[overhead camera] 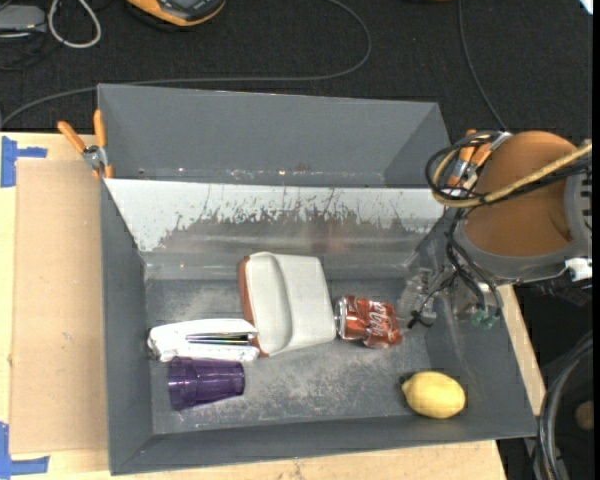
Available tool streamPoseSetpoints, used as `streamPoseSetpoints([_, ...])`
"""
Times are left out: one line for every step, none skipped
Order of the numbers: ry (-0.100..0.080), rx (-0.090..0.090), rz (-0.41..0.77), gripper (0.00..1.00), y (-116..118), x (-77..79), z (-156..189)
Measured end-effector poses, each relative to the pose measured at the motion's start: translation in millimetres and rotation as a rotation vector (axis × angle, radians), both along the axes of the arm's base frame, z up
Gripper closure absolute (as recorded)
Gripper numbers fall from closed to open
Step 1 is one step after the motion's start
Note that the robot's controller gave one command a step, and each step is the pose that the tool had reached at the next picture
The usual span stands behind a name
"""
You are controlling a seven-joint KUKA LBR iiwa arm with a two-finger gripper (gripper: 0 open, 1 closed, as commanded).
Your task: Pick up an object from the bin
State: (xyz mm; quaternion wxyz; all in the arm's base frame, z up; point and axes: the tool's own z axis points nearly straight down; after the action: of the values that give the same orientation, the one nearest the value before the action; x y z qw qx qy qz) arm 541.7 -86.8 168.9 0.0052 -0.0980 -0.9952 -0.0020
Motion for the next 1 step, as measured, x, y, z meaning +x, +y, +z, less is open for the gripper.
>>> streamPoseSetpoints([0.006, 0.004, 0.101, 1.00, 38.8, -1.0, -79.2])
